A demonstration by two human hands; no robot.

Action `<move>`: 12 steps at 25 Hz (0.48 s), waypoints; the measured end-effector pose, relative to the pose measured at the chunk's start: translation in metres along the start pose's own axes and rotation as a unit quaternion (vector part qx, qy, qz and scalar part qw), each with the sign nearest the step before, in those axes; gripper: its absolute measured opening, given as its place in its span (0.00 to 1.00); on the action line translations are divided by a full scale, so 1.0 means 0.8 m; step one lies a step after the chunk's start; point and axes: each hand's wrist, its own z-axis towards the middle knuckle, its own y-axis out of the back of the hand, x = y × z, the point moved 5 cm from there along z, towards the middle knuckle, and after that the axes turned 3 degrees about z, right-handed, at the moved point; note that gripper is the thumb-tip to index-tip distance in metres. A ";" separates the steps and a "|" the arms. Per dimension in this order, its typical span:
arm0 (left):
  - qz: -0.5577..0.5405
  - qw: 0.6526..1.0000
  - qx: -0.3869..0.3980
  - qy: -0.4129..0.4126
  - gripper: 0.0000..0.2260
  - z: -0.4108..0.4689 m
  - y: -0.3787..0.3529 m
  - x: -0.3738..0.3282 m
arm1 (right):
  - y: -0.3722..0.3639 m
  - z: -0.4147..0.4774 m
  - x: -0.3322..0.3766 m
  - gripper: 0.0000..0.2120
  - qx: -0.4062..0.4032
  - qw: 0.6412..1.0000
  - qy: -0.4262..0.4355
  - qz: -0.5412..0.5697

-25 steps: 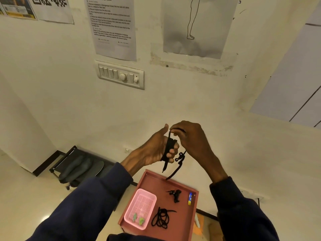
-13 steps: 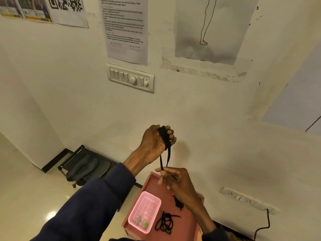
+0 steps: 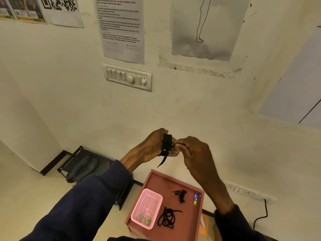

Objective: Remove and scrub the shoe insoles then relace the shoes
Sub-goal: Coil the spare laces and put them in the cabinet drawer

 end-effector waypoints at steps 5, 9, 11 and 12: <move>0.071 0.986 0.128 0.076 0.35 -0.023 -0.022 0.021 | -0.012 0.044 -0.020 0.07 0.036 0.990 -0.056 0.120; -0.128 0.980 0.149 0.040 0.22 -0.029 -0.023 0.012 | -0.057 -0.001 -0.042 0.12 0.082 0.928 -0.222 0.288; -0.214 0.970 0.116 0.001 0.18 -0.027 -0.016 0.002 | -0.075 -0.036 -0.027 0.13 0.107 0.913 -0.239 0.312; -0.238 0.967 0.088 -0.018 0.17 -0.025 -0.011 -0.003 | -0.081 -0.051 -0.018 0.13 0.119 0.906 -0.249 0.321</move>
